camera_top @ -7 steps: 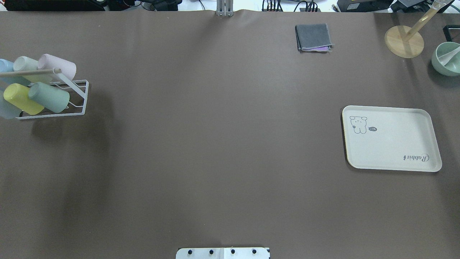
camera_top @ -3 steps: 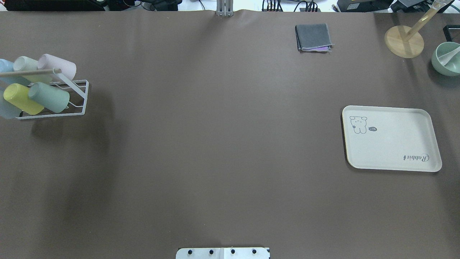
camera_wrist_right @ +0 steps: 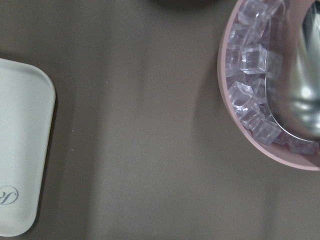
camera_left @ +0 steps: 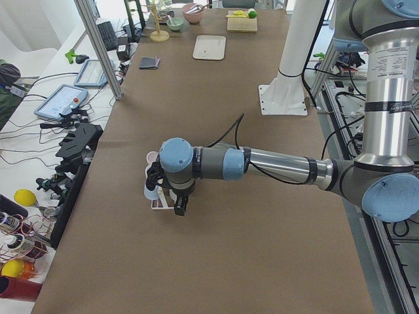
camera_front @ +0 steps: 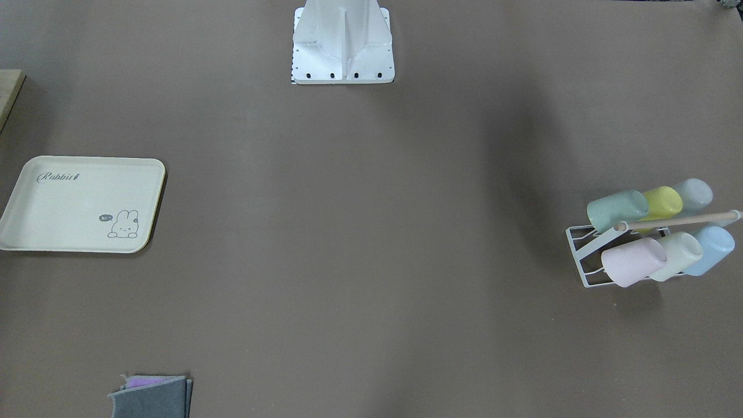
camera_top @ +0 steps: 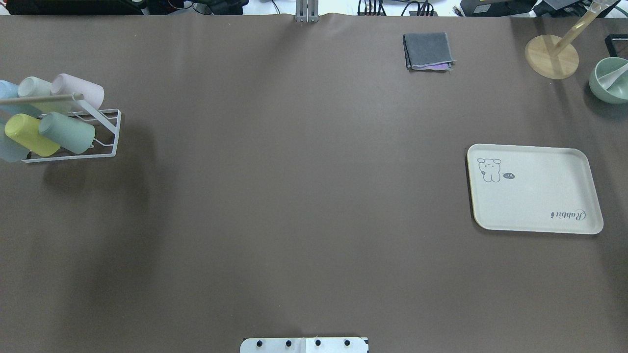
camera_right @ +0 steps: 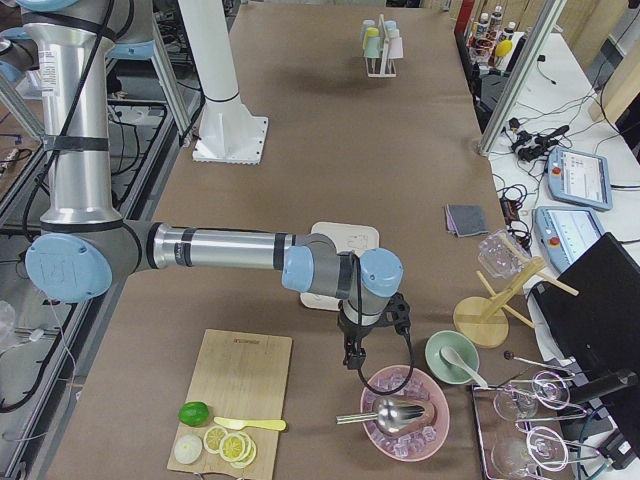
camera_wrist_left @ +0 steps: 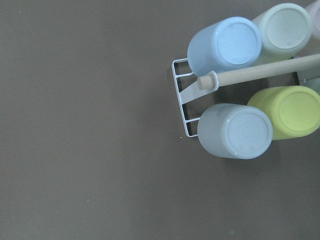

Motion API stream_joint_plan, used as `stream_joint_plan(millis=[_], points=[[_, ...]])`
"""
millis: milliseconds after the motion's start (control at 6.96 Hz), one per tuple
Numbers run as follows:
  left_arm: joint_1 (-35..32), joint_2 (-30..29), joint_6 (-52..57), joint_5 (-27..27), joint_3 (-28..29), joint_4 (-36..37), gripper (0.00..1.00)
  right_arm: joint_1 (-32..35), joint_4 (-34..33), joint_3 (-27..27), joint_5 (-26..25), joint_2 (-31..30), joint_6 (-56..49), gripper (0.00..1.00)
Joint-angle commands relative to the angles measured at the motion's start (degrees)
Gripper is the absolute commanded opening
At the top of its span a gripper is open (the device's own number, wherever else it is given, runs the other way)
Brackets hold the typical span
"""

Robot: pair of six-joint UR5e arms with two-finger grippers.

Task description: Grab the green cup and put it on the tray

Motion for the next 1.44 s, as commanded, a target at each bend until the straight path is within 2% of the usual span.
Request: stream_joint_plan(millis=[0, 287, 431, 718, 862, 1005, 1293], points=[[0.0, -0.3, 0.4, 0.6, -0.7, -1.7, 0.99, -1.1, 0.2, -0.7, 0.1, 0.4, 0.0, 1.0], [0.0, -0.7, 0.3, 0.5, -1.3, -3.8, 0.99, -6.5, 1.4, -1.9, 0.0, 2.2, 2.5, 1.0], [0.0, -2.6, 0.1, 0.5, -2.0, -3.3, 0.99, -9.2, 4.1, -2.2, -0.3, 2.6, 15.3, 1.0], [1.7, -5.9, 0.0, 0.6, -2.2, -3.1, 0.99, -12.8, 17.8, -7.0, 0.1, 2.8, 22.9, 1.0], [4.0, -6.9, 0.0, 1.0, -3.8, -3.0, 0.98, -13.9, 23.5, -7.2, 1.4, 2.7, 34.2, 1.0], [7.2, -6.9, -0.2, 5.5, -7.5, -2.9, 0.98, -16.4, 27.3, -6.8, 2.6, 2.7, 39.5, 1.0], [15.7, -6.8, -0.3, 15.8, -15.6, -0.2, 0.98, -20.8, 27.5, -7.0, 6.7, 2.9, 43.5, 1.0]])
